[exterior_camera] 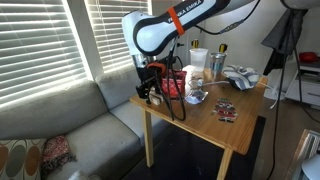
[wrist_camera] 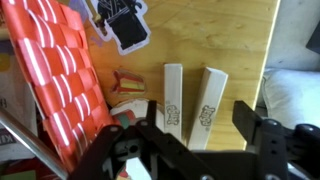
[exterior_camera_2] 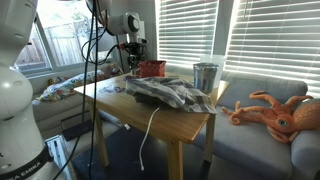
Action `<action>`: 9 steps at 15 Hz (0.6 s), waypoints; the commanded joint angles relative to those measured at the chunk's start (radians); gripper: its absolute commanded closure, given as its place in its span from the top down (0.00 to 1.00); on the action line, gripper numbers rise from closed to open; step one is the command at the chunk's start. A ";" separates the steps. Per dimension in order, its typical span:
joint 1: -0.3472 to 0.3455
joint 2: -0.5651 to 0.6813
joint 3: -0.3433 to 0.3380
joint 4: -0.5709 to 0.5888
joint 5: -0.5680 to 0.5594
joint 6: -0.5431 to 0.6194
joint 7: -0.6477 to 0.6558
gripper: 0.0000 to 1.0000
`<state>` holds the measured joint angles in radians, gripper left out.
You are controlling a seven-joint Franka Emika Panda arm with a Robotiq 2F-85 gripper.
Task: Pick up the two wooden blocks and put them in the middle of the table
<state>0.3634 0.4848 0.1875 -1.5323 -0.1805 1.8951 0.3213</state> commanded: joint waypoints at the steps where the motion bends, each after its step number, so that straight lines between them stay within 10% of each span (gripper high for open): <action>1: 0.002 -0.001 -0.006 0.011 0.024 0.014 -0.022 0.47; 6: 0.002 -0.021 -0.003 -0.008 0.024 0.023 -0.030 0.12; 9: 0.001 -0.056 0.005 -0.039 0.028 0.024 -0.048 0.14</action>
<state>0.3638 0.4795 0.1879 -1.5324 -0.1804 1.9139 0.3085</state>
